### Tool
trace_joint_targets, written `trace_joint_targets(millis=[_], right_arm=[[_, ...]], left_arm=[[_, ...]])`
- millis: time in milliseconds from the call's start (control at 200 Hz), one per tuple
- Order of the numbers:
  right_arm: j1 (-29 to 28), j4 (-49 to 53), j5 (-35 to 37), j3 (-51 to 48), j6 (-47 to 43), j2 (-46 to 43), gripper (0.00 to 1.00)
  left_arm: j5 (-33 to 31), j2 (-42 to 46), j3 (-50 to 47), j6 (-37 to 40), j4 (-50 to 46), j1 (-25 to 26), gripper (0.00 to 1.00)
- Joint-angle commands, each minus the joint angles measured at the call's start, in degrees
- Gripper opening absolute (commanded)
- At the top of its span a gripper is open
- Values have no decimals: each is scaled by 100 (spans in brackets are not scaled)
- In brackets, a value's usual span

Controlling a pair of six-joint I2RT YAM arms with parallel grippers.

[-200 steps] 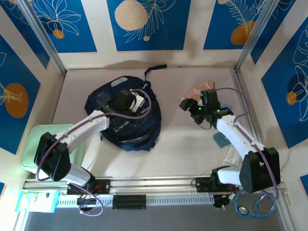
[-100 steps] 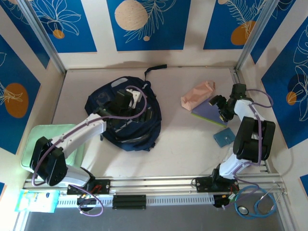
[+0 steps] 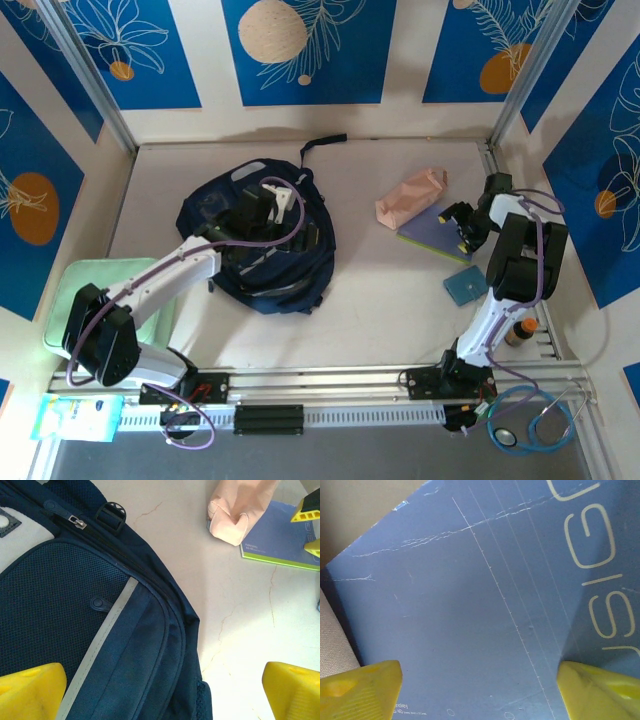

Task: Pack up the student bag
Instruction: Rotate the book at the middle-right of the table.

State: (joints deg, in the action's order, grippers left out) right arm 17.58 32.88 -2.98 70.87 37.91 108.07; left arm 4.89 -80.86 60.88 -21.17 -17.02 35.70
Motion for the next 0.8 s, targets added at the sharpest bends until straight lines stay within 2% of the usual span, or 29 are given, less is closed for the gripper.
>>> trace_joint_targets(millis=[0, 260, 560, 795], right_arm=[[-155, 240, -90, -34, 54, 59, 83], [-739, -48, -637, -604, 562, -448, 81], [-2087, -435, -1006, -1188, 1334, -871, 73], [-3257, -737, -887, -1796, 2056, -1361, 70]], left_arm=[[144, -92, 228, -63, -77, 5, 100], [62, -394, 445, -336, -132, 56, 100], [83, -1003, 828, -657, -129, 271, 100], [59, -1126, 846, -800, -104, 347, 100]])
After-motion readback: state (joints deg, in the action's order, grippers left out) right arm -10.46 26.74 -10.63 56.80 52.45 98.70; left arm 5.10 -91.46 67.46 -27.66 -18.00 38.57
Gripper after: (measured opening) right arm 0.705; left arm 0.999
